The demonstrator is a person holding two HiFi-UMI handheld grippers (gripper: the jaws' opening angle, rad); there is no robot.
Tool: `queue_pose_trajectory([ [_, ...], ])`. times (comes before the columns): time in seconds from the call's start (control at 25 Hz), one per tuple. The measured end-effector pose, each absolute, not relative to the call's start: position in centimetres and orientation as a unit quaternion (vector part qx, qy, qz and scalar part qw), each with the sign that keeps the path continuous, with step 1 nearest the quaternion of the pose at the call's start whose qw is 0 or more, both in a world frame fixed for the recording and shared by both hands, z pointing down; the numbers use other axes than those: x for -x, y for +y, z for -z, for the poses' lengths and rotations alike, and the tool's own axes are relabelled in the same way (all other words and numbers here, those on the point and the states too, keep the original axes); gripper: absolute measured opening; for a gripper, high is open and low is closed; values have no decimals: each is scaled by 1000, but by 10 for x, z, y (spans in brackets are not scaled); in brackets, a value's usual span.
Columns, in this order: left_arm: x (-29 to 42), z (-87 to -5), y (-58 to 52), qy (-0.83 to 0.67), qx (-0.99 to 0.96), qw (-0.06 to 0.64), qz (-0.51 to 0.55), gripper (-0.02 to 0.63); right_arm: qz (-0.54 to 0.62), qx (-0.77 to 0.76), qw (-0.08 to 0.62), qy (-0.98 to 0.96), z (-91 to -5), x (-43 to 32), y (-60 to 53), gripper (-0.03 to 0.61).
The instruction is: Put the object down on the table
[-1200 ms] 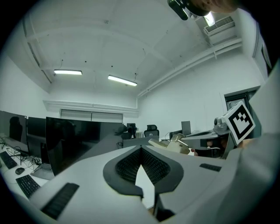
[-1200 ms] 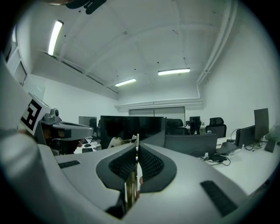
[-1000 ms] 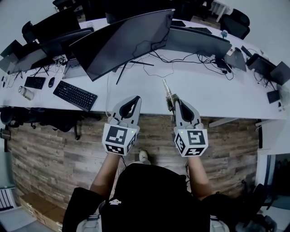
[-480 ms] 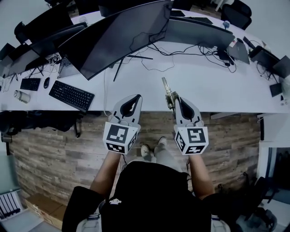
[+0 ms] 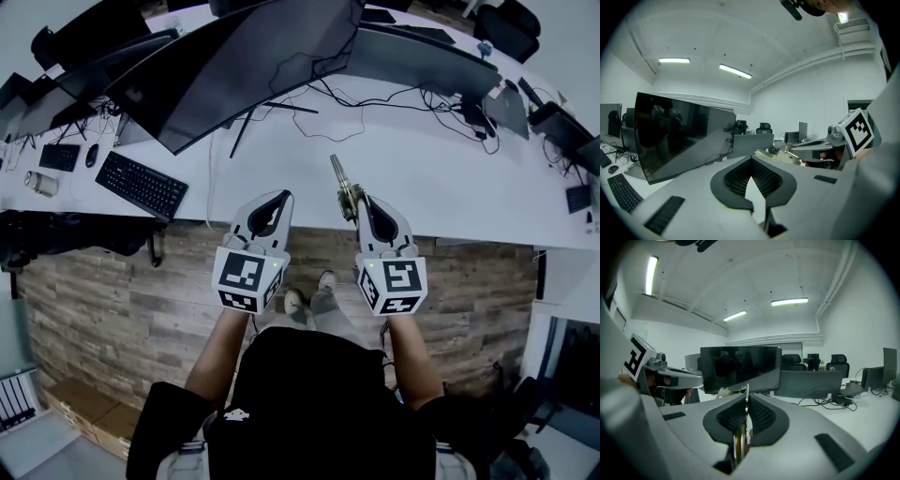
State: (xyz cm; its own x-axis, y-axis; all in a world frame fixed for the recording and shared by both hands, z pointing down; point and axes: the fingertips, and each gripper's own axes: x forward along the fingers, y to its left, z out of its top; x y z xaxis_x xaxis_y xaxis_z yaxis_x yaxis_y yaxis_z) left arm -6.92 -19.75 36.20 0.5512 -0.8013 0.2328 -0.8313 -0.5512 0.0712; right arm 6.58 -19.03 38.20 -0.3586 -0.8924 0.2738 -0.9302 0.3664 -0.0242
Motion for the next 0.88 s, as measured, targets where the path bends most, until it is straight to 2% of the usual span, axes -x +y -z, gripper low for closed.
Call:
queue_pose_trajectory([
  [0.88,56,-463,-227,-498,-841,166,-133,14,-116,-465,217,-851,-494,-57,-235,26],
])
